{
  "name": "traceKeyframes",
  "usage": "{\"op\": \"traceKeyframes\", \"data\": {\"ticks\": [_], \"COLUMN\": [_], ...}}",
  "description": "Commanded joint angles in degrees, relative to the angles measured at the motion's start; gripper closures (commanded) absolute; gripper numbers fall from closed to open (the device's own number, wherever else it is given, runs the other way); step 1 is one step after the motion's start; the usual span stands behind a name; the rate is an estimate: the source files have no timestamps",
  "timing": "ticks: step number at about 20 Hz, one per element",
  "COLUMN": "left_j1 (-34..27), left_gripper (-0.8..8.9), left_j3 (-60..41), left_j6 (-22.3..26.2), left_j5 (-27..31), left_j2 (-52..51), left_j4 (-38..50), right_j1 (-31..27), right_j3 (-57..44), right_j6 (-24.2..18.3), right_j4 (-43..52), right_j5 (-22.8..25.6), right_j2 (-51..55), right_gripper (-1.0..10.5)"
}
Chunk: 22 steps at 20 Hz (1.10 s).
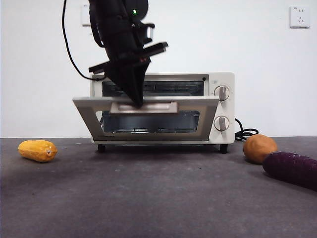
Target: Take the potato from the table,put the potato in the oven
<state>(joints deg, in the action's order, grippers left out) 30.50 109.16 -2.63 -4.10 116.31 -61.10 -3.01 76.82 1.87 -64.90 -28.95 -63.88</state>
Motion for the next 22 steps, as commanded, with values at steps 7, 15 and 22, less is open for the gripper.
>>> {"op": "traceKeyframes", "data": {"ticks": [7,15,22], "left_j1": [1.05,1.05,0.9], "left_gripper": [8.2,8.2,8.2], "left_j3": [-0.9,-0.9,-0.9], "left_j6": [-1.66,-2.19,-1.64], "left_j5": [2.69,2.64,1.53], "left_j2": [4.79,5.57,5.75], "left_j4": [1.14,-1.2,-3.69], "right_j1": [-0.02,-0.02,-0.02], "right_j3": [0.28,0.28,0.28], "right_j6": [-2.01,-2.12,-2.12], "right_j4": [0.15,0.11,-0.09], "right_j5": [0.02,0.0,0.0], "right_j2": [-0.15,-0.15,-0.15], "right_gripper": [9.5,9.5,9.5]}}
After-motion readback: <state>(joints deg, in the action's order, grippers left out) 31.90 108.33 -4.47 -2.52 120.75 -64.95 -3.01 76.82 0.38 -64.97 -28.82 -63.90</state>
